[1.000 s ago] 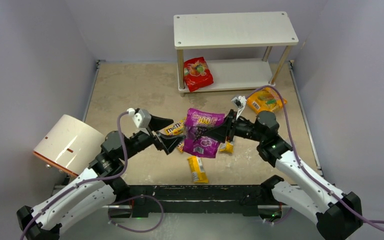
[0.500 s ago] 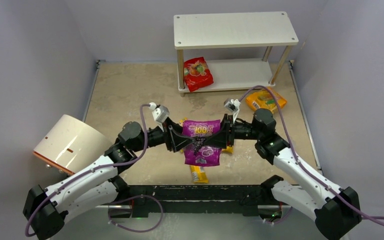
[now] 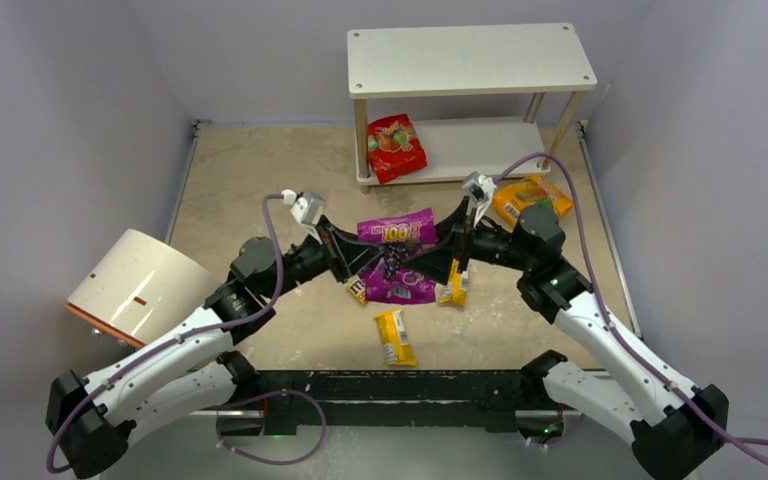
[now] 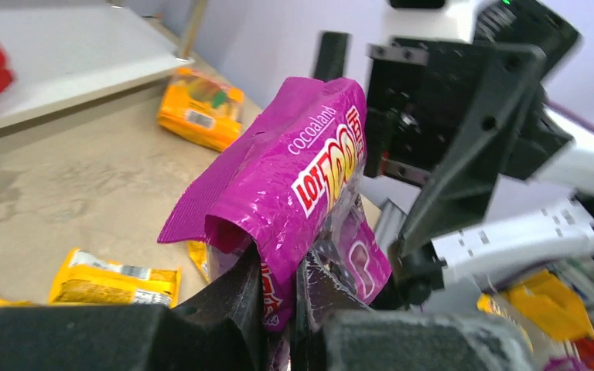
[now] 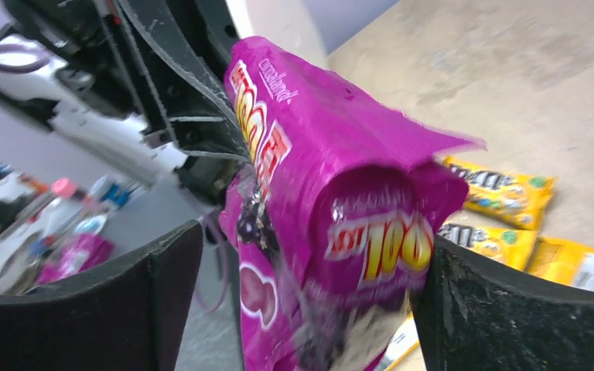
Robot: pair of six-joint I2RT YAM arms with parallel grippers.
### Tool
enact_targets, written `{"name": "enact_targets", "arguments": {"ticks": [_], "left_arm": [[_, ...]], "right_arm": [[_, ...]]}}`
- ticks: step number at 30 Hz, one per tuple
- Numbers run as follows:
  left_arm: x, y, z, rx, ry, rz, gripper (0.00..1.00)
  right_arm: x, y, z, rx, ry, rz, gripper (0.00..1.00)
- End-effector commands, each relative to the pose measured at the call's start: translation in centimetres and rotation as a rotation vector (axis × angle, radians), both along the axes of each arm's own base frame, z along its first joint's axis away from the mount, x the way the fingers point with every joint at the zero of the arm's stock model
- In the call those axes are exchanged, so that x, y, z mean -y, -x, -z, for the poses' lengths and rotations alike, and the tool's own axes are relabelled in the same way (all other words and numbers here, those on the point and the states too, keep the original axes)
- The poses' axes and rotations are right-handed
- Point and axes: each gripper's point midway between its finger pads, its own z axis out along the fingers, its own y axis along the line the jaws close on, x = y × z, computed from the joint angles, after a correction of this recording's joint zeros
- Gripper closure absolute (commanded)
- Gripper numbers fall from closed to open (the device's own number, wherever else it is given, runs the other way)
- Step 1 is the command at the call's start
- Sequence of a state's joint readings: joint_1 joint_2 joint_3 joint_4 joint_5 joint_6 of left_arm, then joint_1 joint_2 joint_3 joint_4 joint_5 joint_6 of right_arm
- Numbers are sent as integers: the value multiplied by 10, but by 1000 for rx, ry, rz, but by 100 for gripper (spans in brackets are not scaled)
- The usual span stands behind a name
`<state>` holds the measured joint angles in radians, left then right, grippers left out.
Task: Place and organize the candy bags onto the shelf
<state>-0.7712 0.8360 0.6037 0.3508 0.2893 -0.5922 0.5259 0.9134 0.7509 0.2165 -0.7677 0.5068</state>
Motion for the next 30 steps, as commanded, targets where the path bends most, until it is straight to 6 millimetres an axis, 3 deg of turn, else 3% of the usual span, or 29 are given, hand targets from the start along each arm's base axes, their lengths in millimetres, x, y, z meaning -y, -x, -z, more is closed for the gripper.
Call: {"name": "enact_targets", "arguments": {"ticks": [1, 4, 7, 12, 15, 17, 20, 21, 22, 23, 25, 27, 30], "left_arm": [[-29, -45, -65, -15, 157, -301, 100], [-37, -54, -81, -32, 217, -369, 100], [-50, -63, -95, -48, 288, -448, 100], [-54, -65, -103, -64, 350, -464, 100], [-55, -66, -98, -103, 364, -473, 100], [-60, -70, -93, -151, 379, -508, 100], [-78, -83, -80, -321, 386, -657, 100], [-90, -88, -58, -417, 329, -759, 100], [-96, -89, -50, -485, 321, -812, 100], [-100, -89, -50, -522, 324, -839, 100], [-102, -87, -50, -564, 308, -854, 100], [-102, -85, -51, -626, 318, -868, 100], [-100, -83, -57, -708, 330, -879, 100]], "right_arm": [[12, -25, -17, 79, -66, 204, 1], [16, -27, -11, 82, -114, 247, 1], [27, -41, 0, 79, -159, 368, 1], [30, -37, -21, 51, -381, 374, 1], [21, -39, -26, 20, -376, 327, 2], [20, -42, -32, 91, -354, 327, 2], [27, -45, -36, 376, -188, 350, 1], [35, -46, -40, 505, -142, 387, 1], [42, -47, -41, 639, -112, 419, 1], [50, -43, -53, 813, -135, 453, 1], [55, -35, -47, 1041, -119, 462, 1], [41, -27, -32, 1173, -43, 336, 1], [18, -35, -21, 1230, 75, 279, 1]]}}
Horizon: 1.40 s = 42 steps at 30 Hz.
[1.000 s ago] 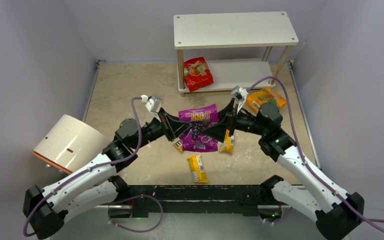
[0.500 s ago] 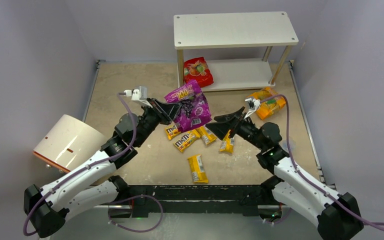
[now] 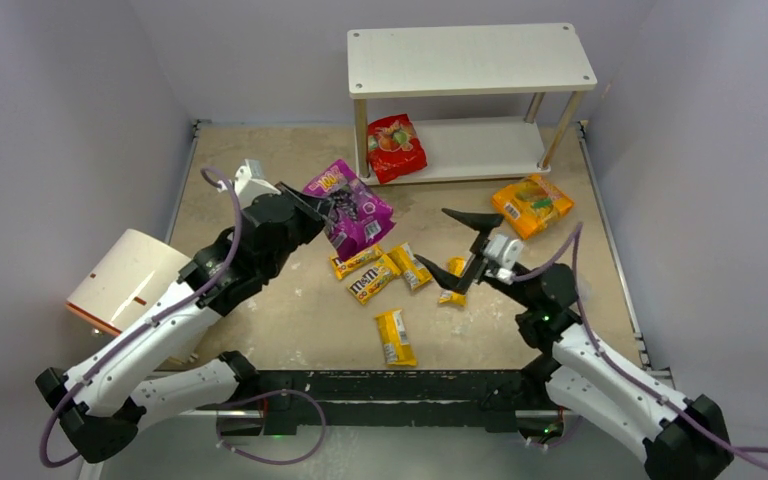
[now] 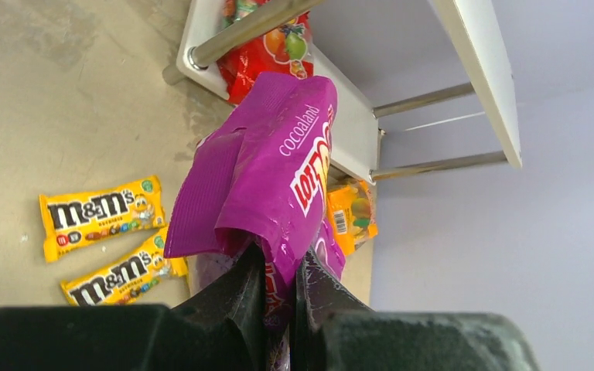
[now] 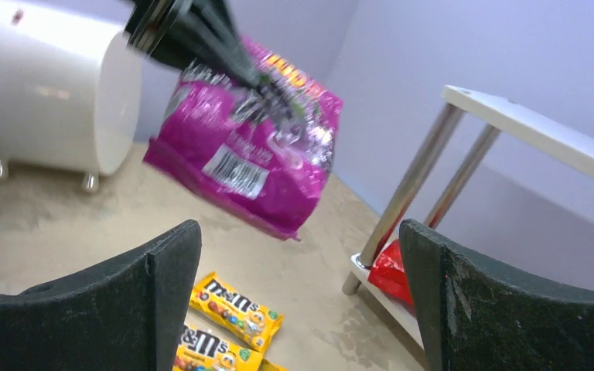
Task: Place and organize the candy bags onto the shelf
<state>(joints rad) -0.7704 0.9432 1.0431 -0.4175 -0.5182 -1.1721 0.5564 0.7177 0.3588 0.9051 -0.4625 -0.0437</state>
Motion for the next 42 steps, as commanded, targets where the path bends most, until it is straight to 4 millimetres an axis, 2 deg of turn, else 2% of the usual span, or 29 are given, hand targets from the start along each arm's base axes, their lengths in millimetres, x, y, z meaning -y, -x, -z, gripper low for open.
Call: {"name": "enact_targets", "arguments": {"ticks": [1, 3, 9, 13, 16, 20, 24, 30, 34, 36, 38, 39, 42], "left_arm": [[-5, 2, -44, -56, 201, -93, 100], [3, 0, -42, -96, 203, -83, 100], [18, -1, -32, -183, 210, -57, 100], [20, -1, -29, -194, 211, -51, 100], [22, 1, -25, -204, 233, -50, 100], [25, 2, -20, -216, 269, -42, 100], [23, 2, -20, -217, 267, -54, 100], [20, -1, -19, -221, 283, -85, 100], [20, -2, -24, -207, 285, -84, 100], [20, -3, -20, -212, 283, -94, 100], [18, -5, -16, -205, 264, -104, 100], [16, -7, -18, -185, 232, -104, 98], [2, -12, -20, -146, 150, -149, 55]], "right_arm": [[-29, -8, 2, 355, 253, 77, 1], [-43, -12, 7, 407, 307, 123, 1], [-78, -13, 13, 506, 328, 137, 1], [-86, -22, 9, 522, 282, 178, 1], [-93, -20, 3, 508, 214, 149, 1], [-115, -25, 20, 476, 254, 78, 1], [-125, -27, 31, 463, 271, 44, 1], [-138, -28, 38, 435, 294, -4, 1], [-134, -38, 31, 401, 221, 63, 3], [-126, -43, 21, 400, 157, 121, 16], [-119, -43, 13, 366, 97, 144, 42], [-116, -43, 12, 337, 76, 144, 49], [-111, -38, 21, 180, 27, 104, 63]]}}
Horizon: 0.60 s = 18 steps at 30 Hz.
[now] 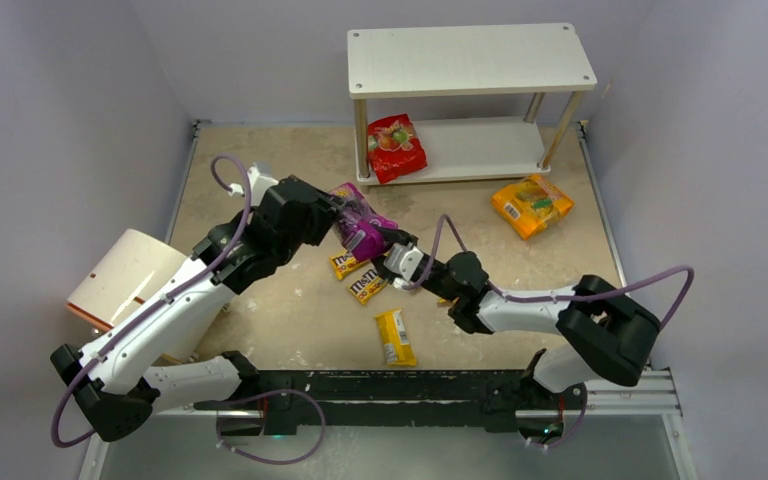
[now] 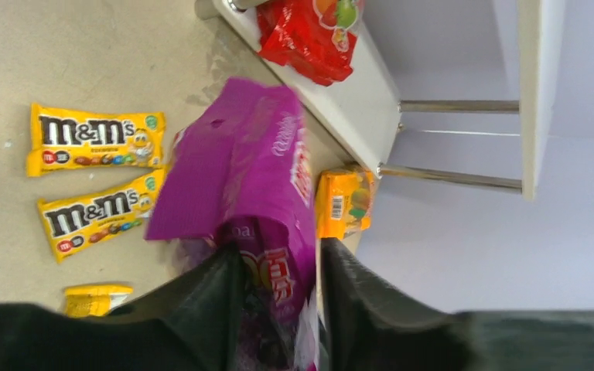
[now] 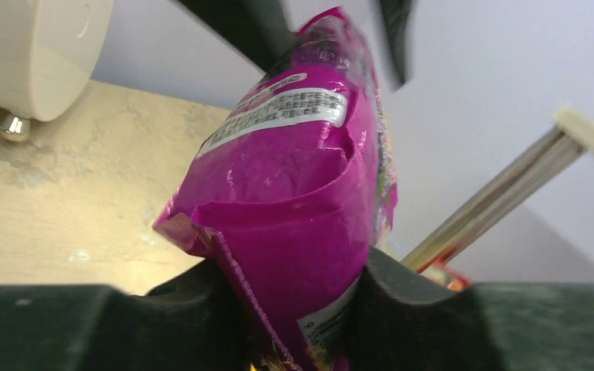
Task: Place and organize the candy bags onto the shelf
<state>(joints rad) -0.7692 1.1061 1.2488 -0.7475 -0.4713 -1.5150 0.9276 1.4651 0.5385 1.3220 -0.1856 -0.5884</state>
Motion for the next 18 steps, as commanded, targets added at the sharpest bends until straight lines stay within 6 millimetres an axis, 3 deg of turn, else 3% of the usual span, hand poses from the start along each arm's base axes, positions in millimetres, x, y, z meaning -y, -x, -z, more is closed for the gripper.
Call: {"name": "enact_targets", "arguments": {"ticks": [1, 2, 4, 8, 11, 14, 15, 18], "left_arm": [[-18, -14, -38, 147, -20, -84, 40], [-25, -14, -38, 158, -49, -104, 29], [-37, -15, -38, 185, -114, -124, 18], [-58, -14, -49, 256, -252, -135, 13], [-76, -9, -48, 287, -345, -153, 11], [-89, -6, -34, 310, -397, -178, 10], [-93, -5, -19, 302, -427, -178, 8], [-92, -4, 1, 312, -447, -150, 6]], "right_arm": [[24, 3, -33, -185, -252, 26, 66], [27, 3, -27, -263, -270, 31, 69], [37, 3, -15, -390, -312, 62, 73], [66, -8, 3, -678, -456, 158, 76], [102, -28, 12, -911, -611, 244, 75], [140, -43, 9, -1000, -761, 315, 75], [153, -47, 6, -1023, -814, 347, 75], [179, -62, 4, -1100, -916, 392, 74]]}}
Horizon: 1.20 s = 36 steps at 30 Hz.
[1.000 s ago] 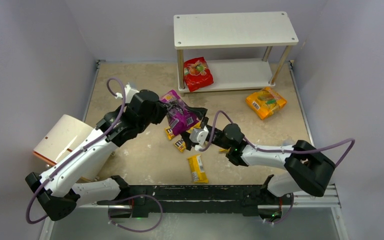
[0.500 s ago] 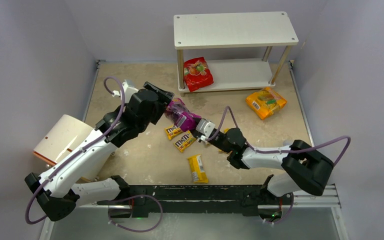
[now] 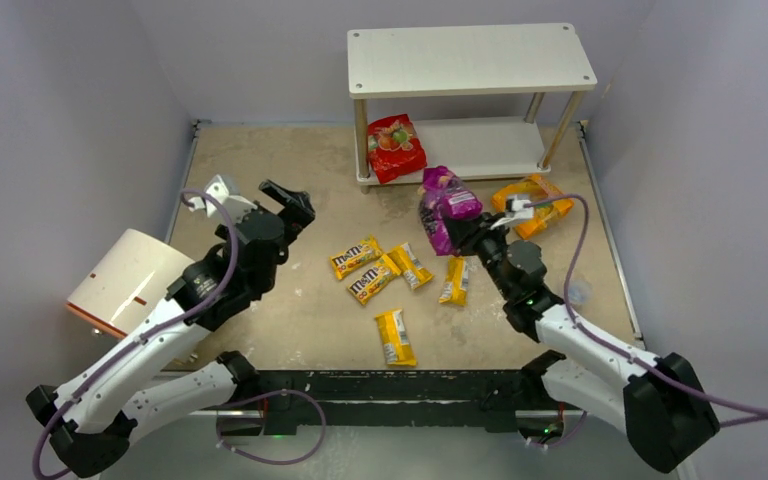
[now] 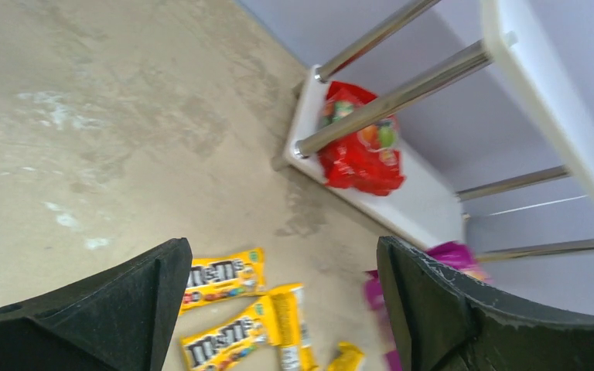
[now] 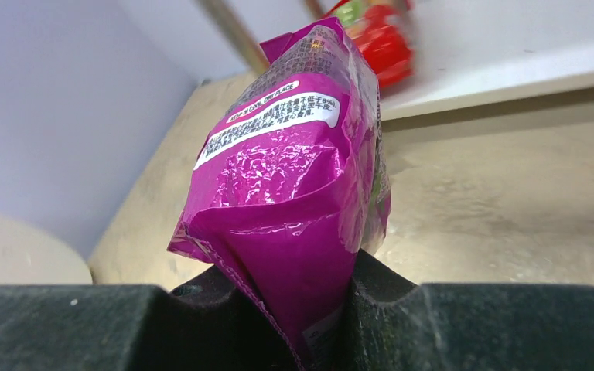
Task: Place and organize the candy bags onto the shelf
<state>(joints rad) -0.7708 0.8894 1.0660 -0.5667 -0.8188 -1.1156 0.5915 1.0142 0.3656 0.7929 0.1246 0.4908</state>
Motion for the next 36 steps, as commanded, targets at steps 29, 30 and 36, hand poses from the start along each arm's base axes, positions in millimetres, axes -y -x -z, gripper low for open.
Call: {"name": "enact_targets", "arguments": {"ticks": [29, 30, 36], "left_arm": [[-53, 31, 123, -76, -255, -52, 0], [-53, 30, 125, -76, -256, -57, 0], [-55, 27, 130, -63, -256, -85, 0]], "right_arm": [[104, -184, -104, 119, -621, 336, 78], [106, -187, -101, 124, -623, 342, 78], [106, -204, -90, 131, -618, 334, 78]]}}
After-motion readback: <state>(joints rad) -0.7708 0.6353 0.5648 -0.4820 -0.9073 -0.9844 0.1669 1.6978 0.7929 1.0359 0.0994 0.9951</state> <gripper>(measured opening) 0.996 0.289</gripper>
